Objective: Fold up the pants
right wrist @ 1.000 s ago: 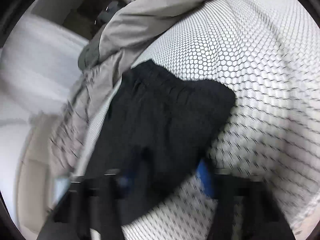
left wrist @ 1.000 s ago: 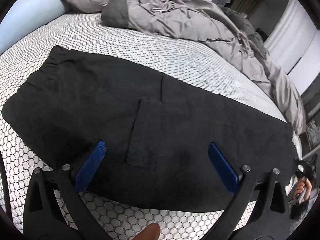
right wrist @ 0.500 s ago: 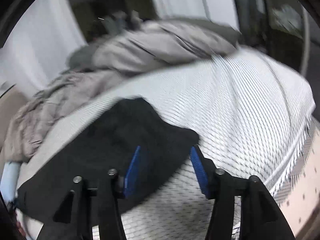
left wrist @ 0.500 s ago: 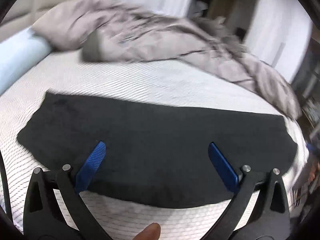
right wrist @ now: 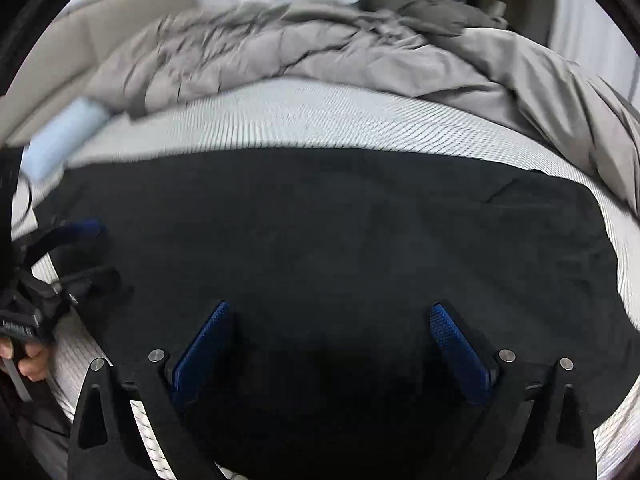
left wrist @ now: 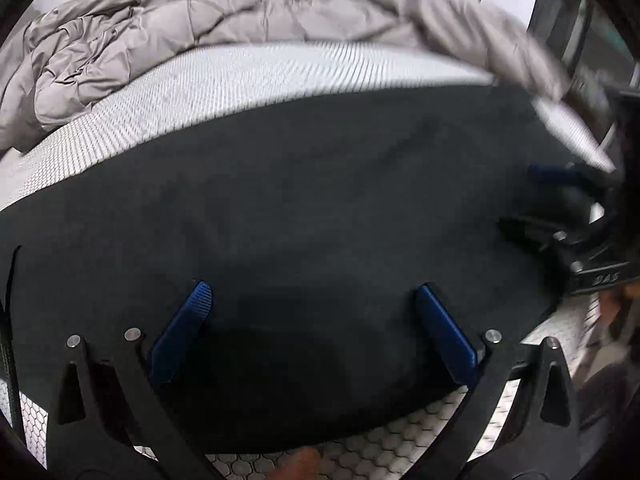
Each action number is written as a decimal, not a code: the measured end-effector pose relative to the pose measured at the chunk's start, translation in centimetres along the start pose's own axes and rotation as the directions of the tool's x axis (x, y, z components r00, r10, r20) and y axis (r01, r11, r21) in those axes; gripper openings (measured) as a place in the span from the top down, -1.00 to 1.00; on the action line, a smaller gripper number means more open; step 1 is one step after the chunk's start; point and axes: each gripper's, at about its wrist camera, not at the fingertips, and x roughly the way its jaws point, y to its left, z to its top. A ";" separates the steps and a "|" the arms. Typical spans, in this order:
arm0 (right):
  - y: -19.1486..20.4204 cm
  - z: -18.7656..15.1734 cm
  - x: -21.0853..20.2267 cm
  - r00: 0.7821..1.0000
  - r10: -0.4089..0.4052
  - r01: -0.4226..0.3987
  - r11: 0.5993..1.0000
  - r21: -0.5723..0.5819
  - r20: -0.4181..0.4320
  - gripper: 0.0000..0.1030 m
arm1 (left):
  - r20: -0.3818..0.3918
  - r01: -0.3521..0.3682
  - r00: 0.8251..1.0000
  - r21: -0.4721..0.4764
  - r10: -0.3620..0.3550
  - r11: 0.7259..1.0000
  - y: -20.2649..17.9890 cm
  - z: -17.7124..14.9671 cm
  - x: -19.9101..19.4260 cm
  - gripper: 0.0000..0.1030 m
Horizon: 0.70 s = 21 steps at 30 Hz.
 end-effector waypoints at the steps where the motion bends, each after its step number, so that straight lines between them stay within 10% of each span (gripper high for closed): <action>1: -0.5 -0.4 0.8 1.000 -0.013 0.013 1.000 -0.011 -0.023 -0.96 | -0.008 0.002 1.000 -0.002 -0.002 1.000 0.0 -0.2 0.2 -0.98; 6: -4.5 -3.0 -0.3 0.987 -0.157 0.157 0.987 0.018 -0.038 -0.96 | -0.017 -0.001 1.000 -0.029 0.000 1.000 1.4 -1.4 -0.5 -0.98; 10: -10.6 -4.9 -1.9 0.922 -0.378 0.388 0.909 0.153 -0.088 -0.99 | -0.022 0.005 1.000 -0.034 -0.006 0.999 2.5 -1.8 -0.9 -0.98; 14: -12.6 -4.8 -3.9 0.934 -0.349 0.353 0.868 0.348 -0.078 -0.99 | 0.003 0.023 1.000 -0.064 -0.023 0.998 2.8 -1.3 -1.9 -0.98; 21: -1.3 1.6 -2.1 0.995 -0.095 0.091 0.991 0.102 0.031 -0.99 | 0.030 0.052 0.998 -0.033 -0.051 0.998 0.6 0.8 -1.6 -0.98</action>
